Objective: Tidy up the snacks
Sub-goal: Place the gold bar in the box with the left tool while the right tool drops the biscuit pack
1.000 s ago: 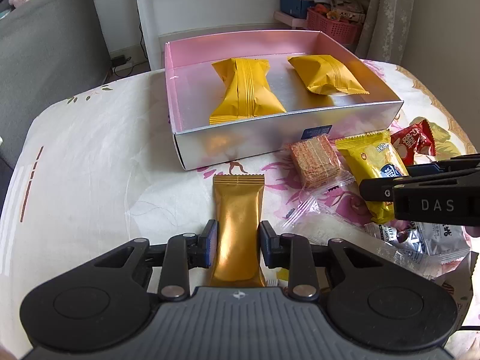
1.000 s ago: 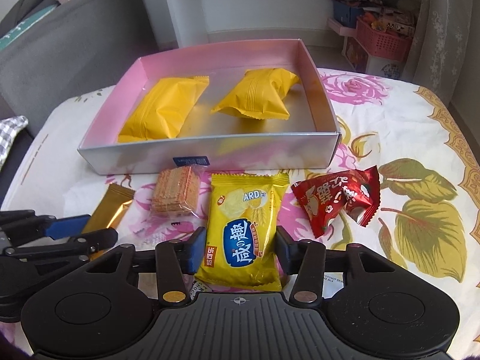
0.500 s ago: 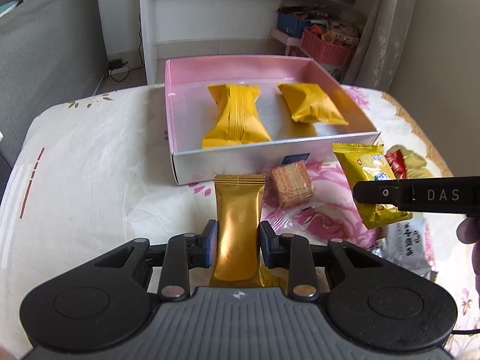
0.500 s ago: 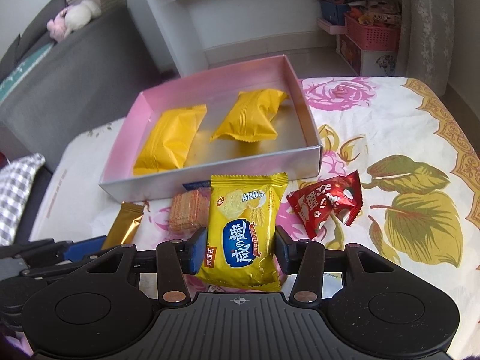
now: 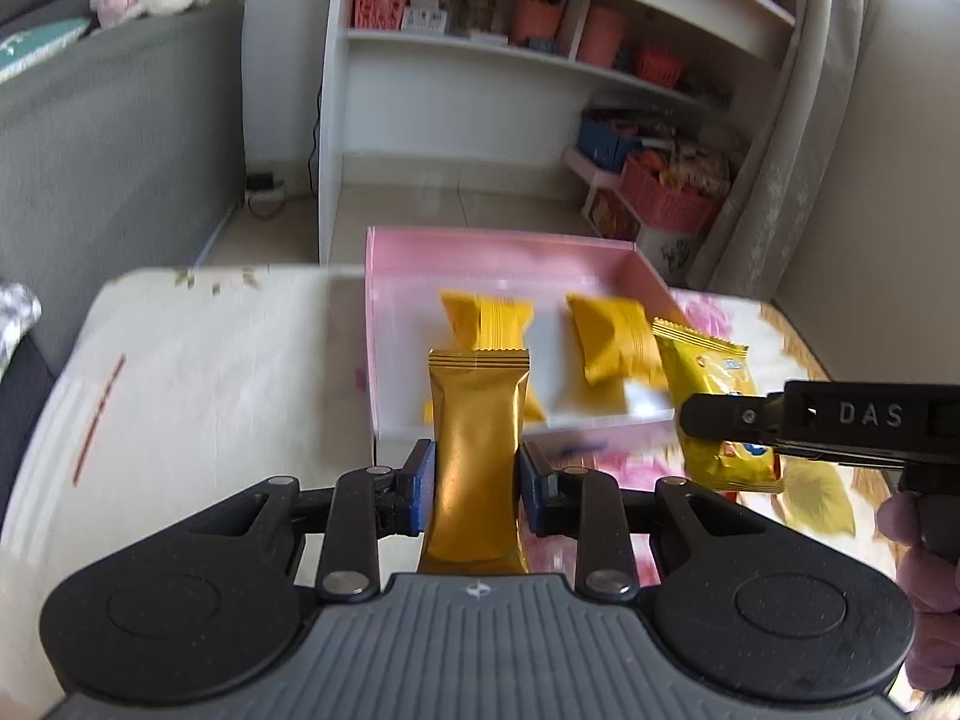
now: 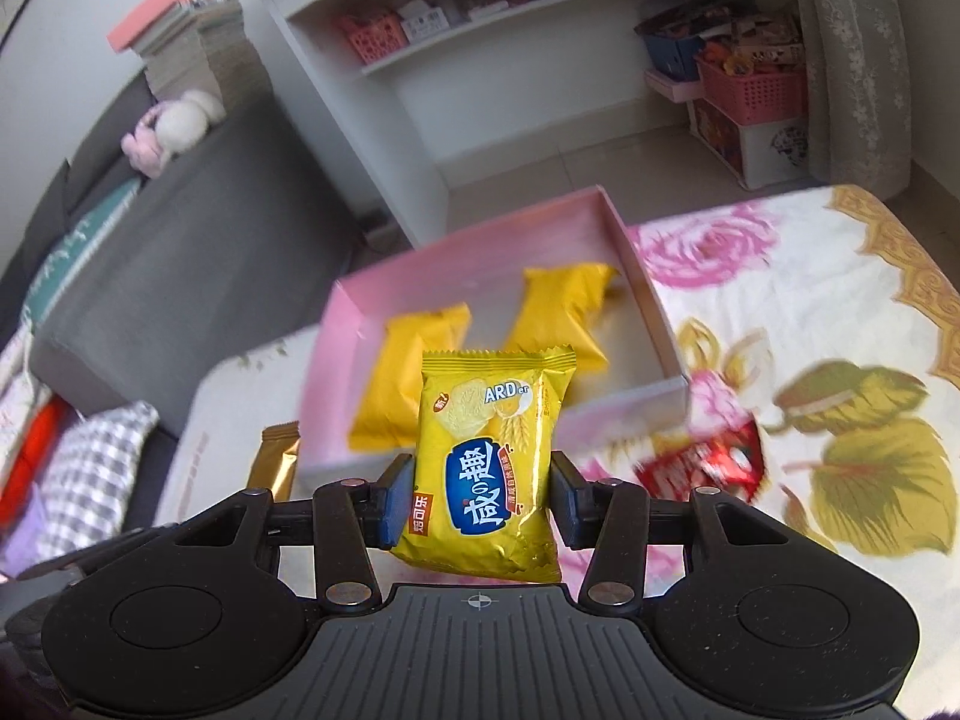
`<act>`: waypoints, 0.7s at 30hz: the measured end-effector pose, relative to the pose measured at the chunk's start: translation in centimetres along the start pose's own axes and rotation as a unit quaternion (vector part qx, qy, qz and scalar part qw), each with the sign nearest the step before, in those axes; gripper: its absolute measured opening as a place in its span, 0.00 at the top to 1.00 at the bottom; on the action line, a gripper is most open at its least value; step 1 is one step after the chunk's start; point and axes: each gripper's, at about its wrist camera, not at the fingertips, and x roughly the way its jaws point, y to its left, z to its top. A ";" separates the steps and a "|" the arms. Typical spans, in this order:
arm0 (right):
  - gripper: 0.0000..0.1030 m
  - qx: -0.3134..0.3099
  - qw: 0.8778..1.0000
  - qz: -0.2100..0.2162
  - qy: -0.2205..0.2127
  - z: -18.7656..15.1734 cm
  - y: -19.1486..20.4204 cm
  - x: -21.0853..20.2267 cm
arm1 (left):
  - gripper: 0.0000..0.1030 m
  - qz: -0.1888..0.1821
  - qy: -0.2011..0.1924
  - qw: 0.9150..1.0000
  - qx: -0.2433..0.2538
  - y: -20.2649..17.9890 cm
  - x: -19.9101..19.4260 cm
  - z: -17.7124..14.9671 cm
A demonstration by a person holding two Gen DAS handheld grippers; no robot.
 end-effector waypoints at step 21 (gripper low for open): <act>0.57 0.035 0.998 0.046 0.024 3.9 -2.8 10.8 | 0.74 0.060 0.017 0.996 0.057 -0.2 10.8 4.6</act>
